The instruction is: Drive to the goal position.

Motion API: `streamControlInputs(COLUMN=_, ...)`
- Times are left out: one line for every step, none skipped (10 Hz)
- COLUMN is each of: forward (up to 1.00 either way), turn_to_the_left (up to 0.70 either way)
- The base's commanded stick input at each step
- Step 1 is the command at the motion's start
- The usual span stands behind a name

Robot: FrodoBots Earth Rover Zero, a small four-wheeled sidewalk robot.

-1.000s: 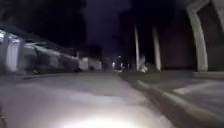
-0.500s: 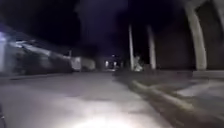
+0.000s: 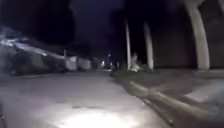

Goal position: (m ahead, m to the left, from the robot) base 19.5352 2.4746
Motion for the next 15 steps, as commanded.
streamControlInputs(forward=0.7, turn_to_the_left=0.0)
streamControlInputs(forward=0.7, turn_to_the_left=0.0)
streamControlInputs(forward=0.7, turn_to_the_left=0.0)
streamControlInputs(forward=0.7, turn_to_the_left=0.0)
streamControlInputs(forward=0.7, turn_to_the_left=0.0)
streamControlInputs(forward=0.7, turn_to_the_left=0.0)
streamControlInputs(forward=0.7, turn_to_the_left=0.0)
streamControlInputs(forward=0.7, turn_to_the_left=0.0)
streamControlInputs(forward=0.7, turn_to_the_left=0.0)
streamControlInputs(forward=0.7, turn_to_the_left=0.0)
streamControlInputs(forward=0.7, turn_to_the_left=0.0)
streamControlInputs(forward=0.7, turn_to_the_left=0.0)
streamControlInputs(forward=0.7, turn_to_the_left=0.0)
streamControlInputs(forward=0.7, turn_to_the_left=0.0)
streamControlInputs(forward=0.7, turn_to_the_left=0.0)
